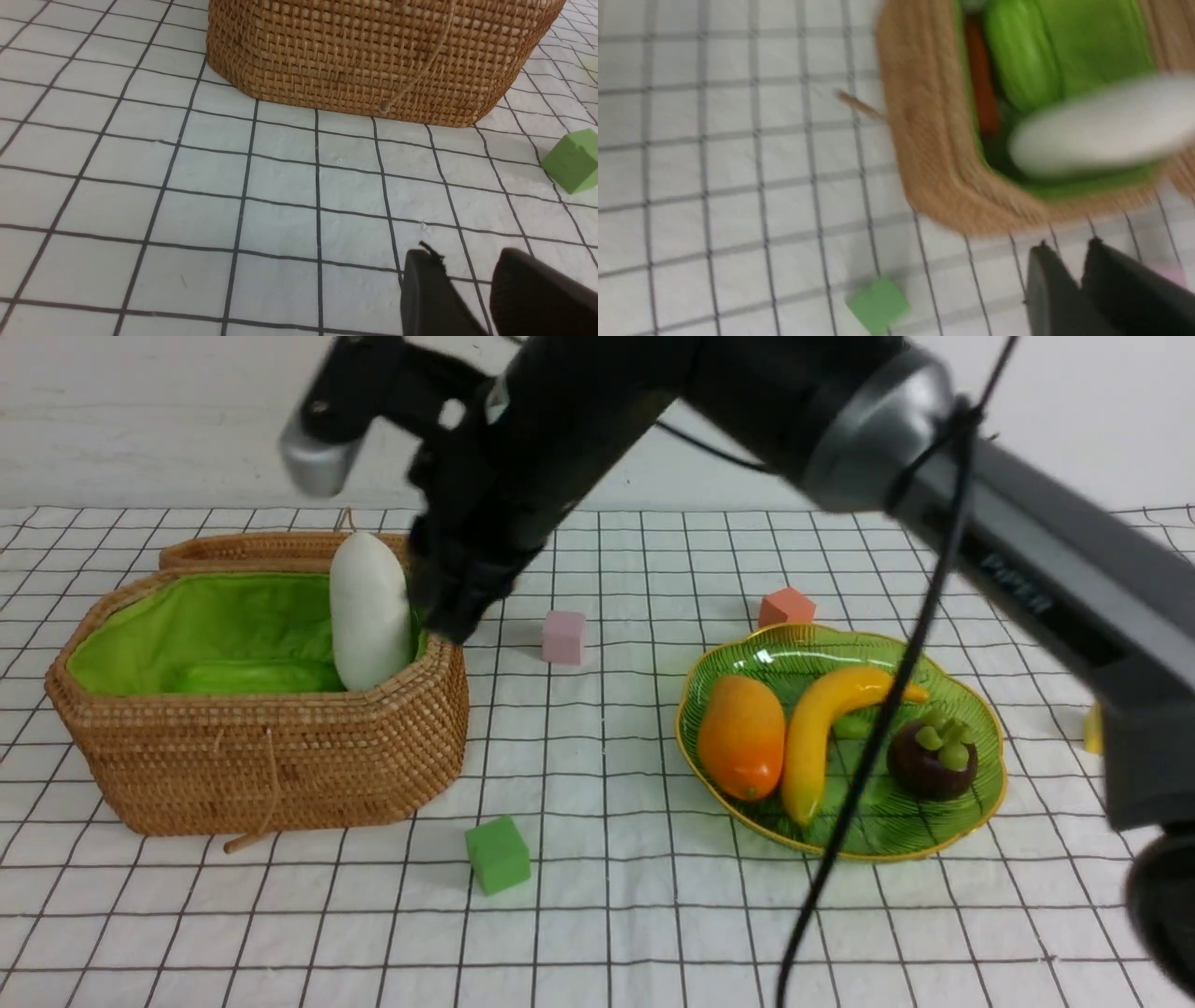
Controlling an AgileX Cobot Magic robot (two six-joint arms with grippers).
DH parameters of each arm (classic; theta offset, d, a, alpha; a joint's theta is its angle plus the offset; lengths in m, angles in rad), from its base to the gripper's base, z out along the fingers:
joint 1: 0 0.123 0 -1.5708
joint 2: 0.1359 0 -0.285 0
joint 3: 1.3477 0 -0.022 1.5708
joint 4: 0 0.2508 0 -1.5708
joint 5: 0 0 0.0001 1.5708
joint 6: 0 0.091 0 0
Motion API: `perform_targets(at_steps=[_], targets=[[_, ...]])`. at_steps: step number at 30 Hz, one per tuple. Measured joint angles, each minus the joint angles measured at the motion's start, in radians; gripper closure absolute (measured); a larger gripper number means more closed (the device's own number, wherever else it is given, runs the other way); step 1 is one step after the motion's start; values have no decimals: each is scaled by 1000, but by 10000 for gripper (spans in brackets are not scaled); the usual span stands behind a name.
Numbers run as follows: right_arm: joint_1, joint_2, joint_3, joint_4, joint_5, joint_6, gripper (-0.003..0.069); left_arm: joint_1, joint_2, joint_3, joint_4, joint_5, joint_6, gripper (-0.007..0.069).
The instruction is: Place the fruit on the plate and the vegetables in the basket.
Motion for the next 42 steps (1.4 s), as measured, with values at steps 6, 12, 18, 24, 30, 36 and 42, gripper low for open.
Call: perform_targets(at_steps=[6, 12, 18, 24, 30, 36, 42], targets=[[-179, -280, 261, -62, 15, 258, 667, 0, 0, 0, 0, 0, 0, 412], [-340, -489, 589, -48, 22, 436, 667, 0, 0, 0, 0, 0, 0, 406], [-431, -547, 780, -32, 26, 558, 666, 0, 0, 0, 0, 0, 0, 401], [-440, -547, 786, -30, 19, 564, 664, 0, 0, 0, 0, 0, 0, 395], [-440, -559, 787, -27, 16, 560, 660, 0, 0, 0, 0, 0, 0, 386], [-440, -783, 887, -80, -182, 501, 655, 0, 0, 0, 0, 0, 0, 386], [-440, -1173, 1237, -87, -513, 501, 652, 0, 0, 0, 0, 0, 0, 386]])
